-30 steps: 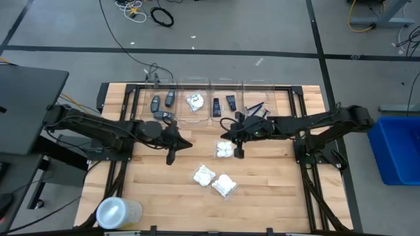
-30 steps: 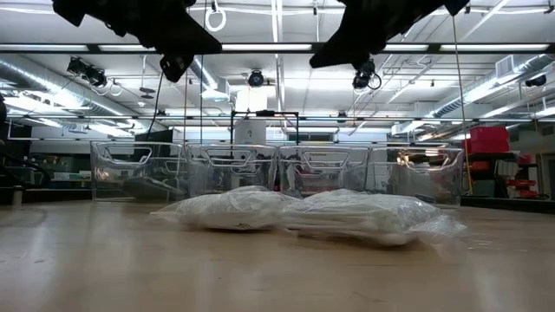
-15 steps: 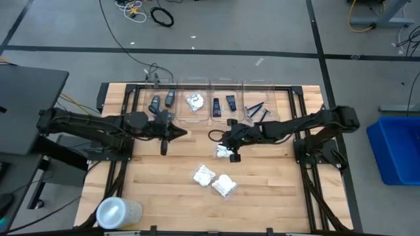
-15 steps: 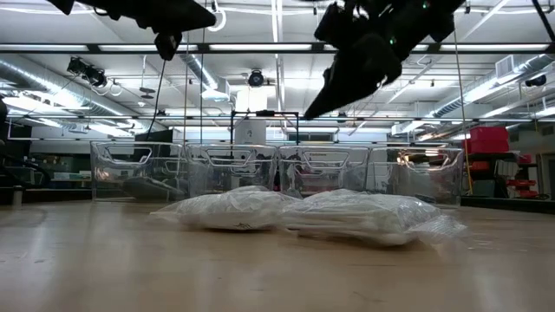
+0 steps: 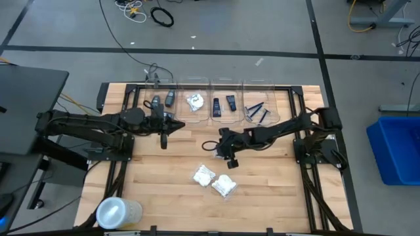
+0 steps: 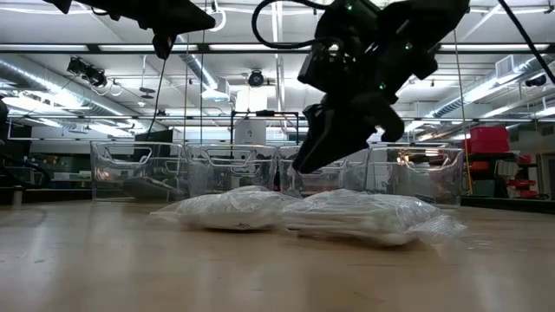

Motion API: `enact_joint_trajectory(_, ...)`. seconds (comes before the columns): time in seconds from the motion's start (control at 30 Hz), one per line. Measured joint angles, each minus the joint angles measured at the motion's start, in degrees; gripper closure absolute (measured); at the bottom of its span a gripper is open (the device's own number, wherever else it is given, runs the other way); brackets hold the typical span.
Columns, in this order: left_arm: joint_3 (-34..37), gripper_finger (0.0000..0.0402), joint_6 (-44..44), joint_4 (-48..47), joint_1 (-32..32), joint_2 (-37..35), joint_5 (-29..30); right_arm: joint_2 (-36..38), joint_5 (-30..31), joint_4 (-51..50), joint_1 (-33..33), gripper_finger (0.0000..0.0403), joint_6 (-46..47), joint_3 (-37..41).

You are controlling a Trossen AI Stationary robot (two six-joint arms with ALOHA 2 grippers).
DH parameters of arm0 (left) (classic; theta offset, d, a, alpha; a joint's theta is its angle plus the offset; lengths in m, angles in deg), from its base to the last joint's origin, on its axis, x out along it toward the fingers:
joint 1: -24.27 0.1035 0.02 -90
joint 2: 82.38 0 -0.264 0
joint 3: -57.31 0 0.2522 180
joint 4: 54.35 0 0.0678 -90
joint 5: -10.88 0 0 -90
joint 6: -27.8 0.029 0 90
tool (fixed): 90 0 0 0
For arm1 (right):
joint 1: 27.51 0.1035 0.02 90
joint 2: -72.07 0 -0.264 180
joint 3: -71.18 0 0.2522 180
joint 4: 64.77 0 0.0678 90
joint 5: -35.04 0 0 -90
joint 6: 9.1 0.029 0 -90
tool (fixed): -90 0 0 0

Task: Pick & Place Travel size toiletries
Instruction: Put the white vanity pack into the middle left transparent bin

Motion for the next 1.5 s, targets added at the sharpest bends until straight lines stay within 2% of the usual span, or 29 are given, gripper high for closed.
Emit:
enact_joint_trajectory(0.27,0.0,0.0385,-1.79,-1.09,0.0,0.0,0.93,-3.14,-3.33,3.24,0.0,0.0204,-0.54,-0.01)
enact_joint_trajectory(0.5,0.0,0.0396,-2.8,-2.93,0.0,0.02,1.97,-4.76,-4.15,2.64,0.09,0.0199,-1.39,0.0)
enact_joint_trajectory(0.73,0.0,0.038,-2.93,-2.93,0.0,0.02,3.14,-5.38,-4.32,2.76,0.07,0.0224,-1.39,0.0)
enact_joint_trajectory(1.03,0.0,0.0395,-2.88,-3.0,0.0,0.02,3.46,-6.56,-4.52,2.5,0.07,0.0272,-1.59,-0.02)
enact_joint_trajectory(1.3,0.0,0.0381,-2.88,-3.2,-0.02,0.02,3.46,-6.55,-5.53,2.58,0.04,0.0313,-3.03,-0.02)
enact_joint_trajectory(1.5,0.0,0.039,-2.91,-3.61,0.0,0.02,3.46,-6.55,-5.5,2.3,0.04,0.0334,-3.05,-0.02)
